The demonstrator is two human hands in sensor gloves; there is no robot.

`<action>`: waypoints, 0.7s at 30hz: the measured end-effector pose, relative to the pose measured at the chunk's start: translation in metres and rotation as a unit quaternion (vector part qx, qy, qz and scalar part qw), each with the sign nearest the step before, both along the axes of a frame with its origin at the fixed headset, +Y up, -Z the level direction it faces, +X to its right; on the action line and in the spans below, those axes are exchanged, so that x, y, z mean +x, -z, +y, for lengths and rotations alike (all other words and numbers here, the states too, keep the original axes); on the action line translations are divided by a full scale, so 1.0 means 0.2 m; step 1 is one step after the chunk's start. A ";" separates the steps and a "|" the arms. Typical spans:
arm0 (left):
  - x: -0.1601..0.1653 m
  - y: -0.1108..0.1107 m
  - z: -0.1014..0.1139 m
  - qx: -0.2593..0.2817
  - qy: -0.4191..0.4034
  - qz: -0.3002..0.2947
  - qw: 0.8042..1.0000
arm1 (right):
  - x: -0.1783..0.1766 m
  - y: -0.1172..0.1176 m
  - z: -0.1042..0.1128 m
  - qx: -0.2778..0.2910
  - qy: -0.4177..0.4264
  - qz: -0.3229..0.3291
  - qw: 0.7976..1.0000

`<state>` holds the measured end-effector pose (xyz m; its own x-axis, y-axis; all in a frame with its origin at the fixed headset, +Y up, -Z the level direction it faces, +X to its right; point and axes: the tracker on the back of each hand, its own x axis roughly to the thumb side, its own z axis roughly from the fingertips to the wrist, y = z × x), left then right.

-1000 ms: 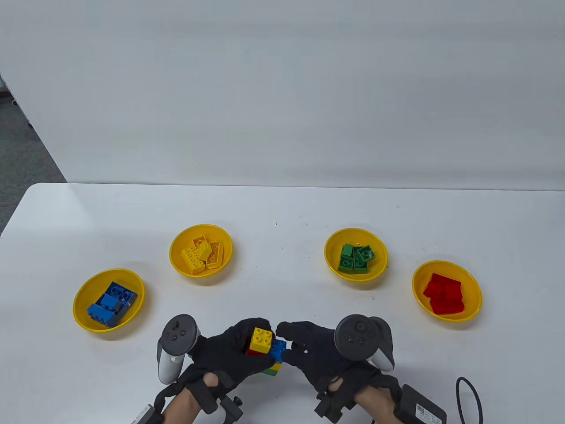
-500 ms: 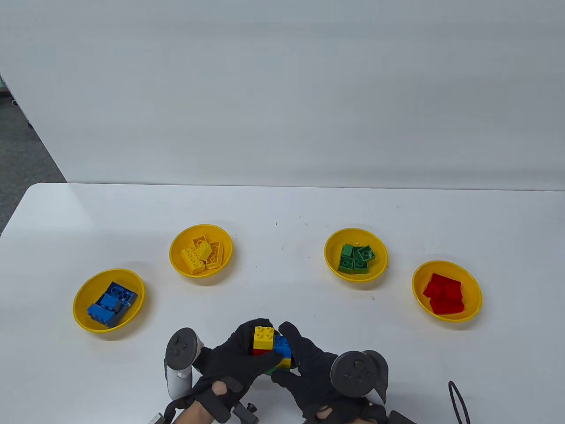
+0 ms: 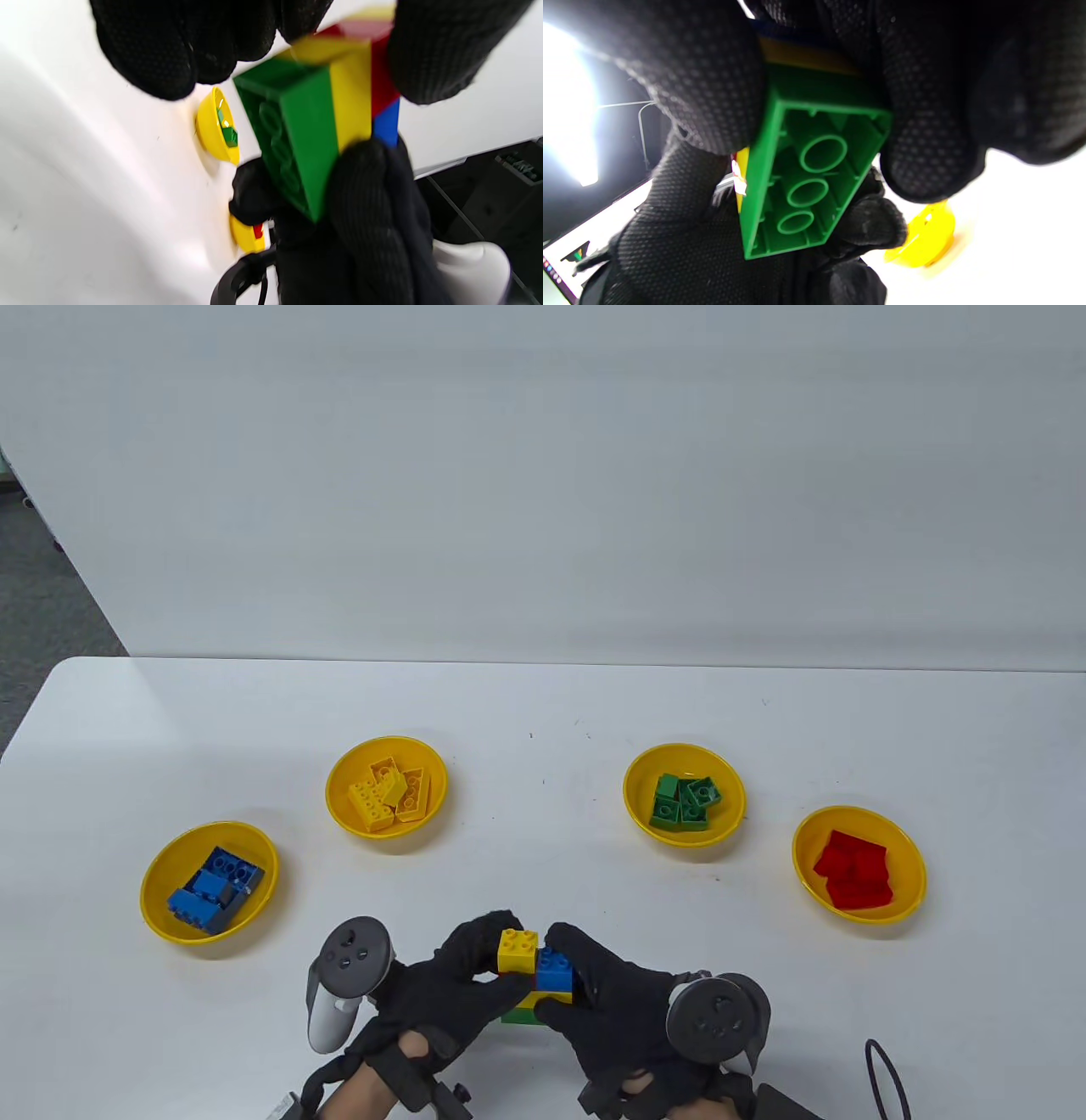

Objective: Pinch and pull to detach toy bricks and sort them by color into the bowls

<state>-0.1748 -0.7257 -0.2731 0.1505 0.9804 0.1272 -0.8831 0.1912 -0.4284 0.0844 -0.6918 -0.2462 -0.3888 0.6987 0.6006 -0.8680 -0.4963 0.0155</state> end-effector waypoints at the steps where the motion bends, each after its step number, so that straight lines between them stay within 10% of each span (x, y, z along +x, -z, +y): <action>1: -0.01 0.01 0.00 0.008 -0.027 0.001 1.000 | 0.00 0.00 0.00 0.009 -0.013 0.000 1.000; 21: -0.03 0.05 0.01 0.015 -0.102 0.023 0.994 | 0.01 -0.01 0.00 0.009 0.027 0.023 0.999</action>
<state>-0.1804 -0.7242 -0.2825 -0.0441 0.9869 0.1553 -0.9232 0.0191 -0.3840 0.0861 -0.6922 -0.2451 -0.3224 0.7067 0.6298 -0.8924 -0.4489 0.0468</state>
